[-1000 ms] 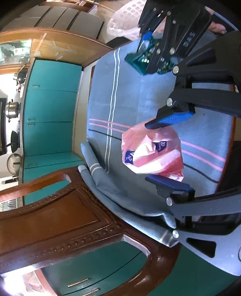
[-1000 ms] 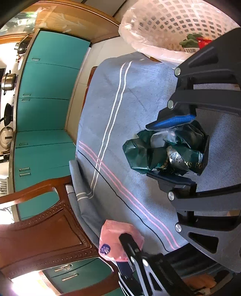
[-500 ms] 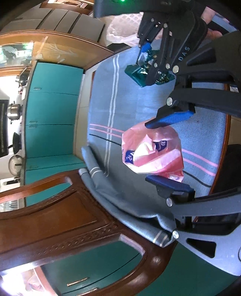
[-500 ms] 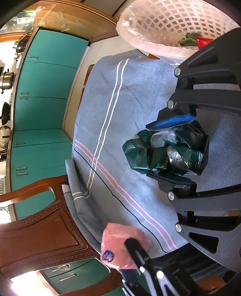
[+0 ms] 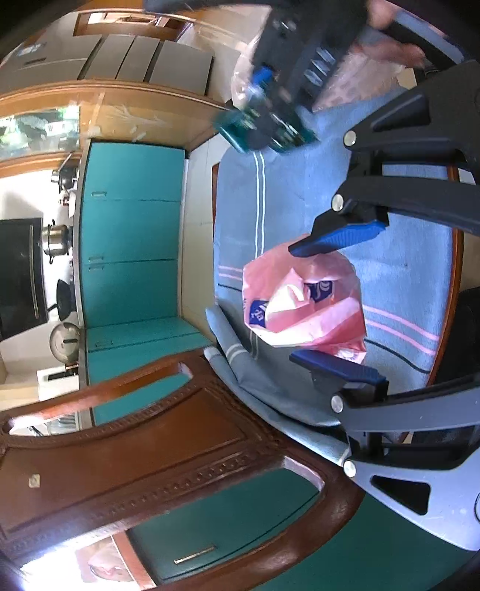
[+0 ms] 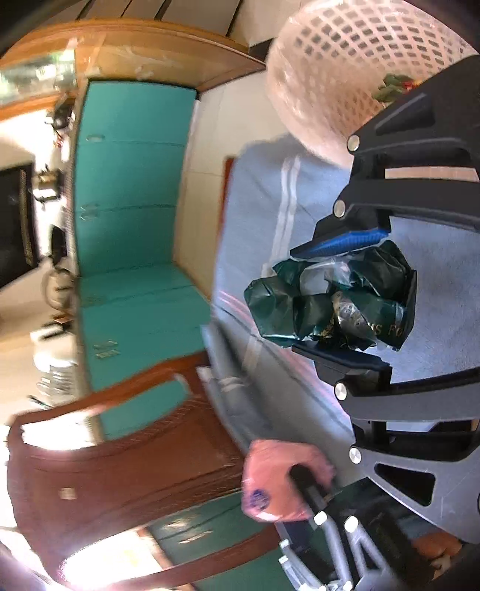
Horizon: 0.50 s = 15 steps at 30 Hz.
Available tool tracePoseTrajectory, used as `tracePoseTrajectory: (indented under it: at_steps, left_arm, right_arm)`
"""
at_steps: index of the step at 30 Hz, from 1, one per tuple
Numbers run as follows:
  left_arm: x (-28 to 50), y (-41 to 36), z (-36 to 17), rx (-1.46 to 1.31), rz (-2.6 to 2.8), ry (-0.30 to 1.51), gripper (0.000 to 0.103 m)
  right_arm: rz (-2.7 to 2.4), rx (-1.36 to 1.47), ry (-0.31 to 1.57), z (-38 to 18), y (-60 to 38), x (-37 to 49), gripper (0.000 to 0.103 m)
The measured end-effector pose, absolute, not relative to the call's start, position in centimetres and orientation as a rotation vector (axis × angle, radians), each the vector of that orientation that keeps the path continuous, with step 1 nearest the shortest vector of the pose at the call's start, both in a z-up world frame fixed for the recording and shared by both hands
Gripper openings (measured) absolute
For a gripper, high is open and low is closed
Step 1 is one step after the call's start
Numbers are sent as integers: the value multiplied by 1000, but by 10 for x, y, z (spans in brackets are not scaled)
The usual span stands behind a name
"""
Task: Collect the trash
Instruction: 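Open the right tool over the basket while the left tool releases the pink bag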
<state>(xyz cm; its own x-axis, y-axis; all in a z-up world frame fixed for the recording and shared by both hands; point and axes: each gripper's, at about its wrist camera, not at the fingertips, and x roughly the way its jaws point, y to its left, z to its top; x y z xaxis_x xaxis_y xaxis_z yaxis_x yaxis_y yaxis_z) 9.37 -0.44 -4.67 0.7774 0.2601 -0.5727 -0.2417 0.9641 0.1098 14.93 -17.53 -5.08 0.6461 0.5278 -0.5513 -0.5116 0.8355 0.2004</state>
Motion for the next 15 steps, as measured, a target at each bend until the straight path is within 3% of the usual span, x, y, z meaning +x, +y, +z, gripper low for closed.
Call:
tracePoseTrajectory:
  at_steps: [8, 15]
  left_arm:
    - [116, -35, -49, 30, 177, 644, 53]
    - [159, -111, -54, 6, -86, 685, 53]
  right_arm:
    - [322, 89, 601, -39, -279, 155, 45]
    - [83, 192, 796, -85, -370, 164, 46]
